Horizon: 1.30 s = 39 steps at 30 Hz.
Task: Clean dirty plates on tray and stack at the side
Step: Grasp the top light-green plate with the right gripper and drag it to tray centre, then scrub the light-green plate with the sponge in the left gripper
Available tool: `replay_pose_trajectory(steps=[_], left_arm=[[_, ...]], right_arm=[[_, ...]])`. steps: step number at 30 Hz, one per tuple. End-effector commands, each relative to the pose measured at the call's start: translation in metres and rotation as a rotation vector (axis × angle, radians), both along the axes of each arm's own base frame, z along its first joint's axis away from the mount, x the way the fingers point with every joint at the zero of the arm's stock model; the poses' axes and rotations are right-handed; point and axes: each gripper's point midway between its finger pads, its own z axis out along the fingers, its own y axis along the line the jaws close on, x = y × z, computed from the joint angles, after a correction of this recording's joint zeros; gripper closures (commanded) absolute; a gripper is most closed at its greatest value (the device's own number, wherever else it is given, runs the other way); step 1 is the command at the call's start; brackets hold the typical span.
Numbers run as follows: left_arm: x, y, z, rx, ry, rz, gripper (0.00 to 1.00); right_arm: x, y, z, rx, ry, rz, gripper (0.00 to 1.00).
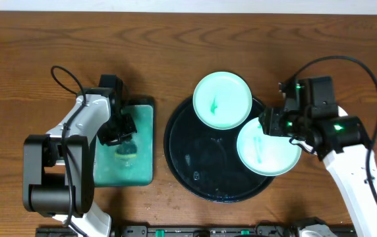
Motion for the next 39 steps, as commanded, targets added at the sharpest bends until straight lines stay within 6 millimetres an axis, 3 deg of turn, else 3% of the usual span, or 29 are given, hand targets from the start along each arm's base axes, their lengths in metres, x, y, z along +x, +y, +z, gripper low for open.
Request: replay_pose_trajectory(steps=[1, 5, 11, 17, 23, 26, 32, 36, 39], left_arm=[[-0.006, 0.001, 0.003, -0.008, 0.036, -0.034, 0.93], [0.003, 0.001, 0.037, -0.010, -0.034, -0.037, 0.93], [0.004, 0.000, 0.100, -0.014, -0.221, -0.038, 0.93], [-0.009, 0.001, 0.153, -0.017, -0.389, -0.038, 0.93], [-0.022, 0.001, 0.184, -0.021, -0.504, -0.038, 0.93], [-0.023, 0.001, 0.188, -0.021, -0.518, -0.038, 0.93], [-0.026, -0.005, 0.185, -0.041, -0.498, -0.053, 0.93], [-0.023, -0.036, 0.180, -0.173, -0.489, -0.110, 0.93], [-0.015, -0.071, 0.170, -0.276, -0.477, -0.187, 0.93]], right_arm=[[0.015, -0.010, -0.017, -0.098, 0.015, -0.050, 0.47], [0.049, -0.022, -0.041, -0.213, -0.016, -0.067, 0.46], [0.093, 0.010, -0.092, -0.126, -0.018, 0.036, 0.50], [0.115, 0.018, -0.141, -0.118, 0.004, 0.032, 0.59], [0.104, 0.042, -0.151, 0.002, 0.071, 0.073, 0.99], [0.094, 0.050, -0.154, 0.022, 0.116, 0.054, 0.99], [0.049, 0.074, -0.165, 0.010, 0.286, 0.049, 0.99], [0.007, 0.080, -0.172, -0.038, 0.447, -0.021, 0.99], [-0.001, 0.086, -0.173, -0.060, 0.456, -0.017, 0.99]])
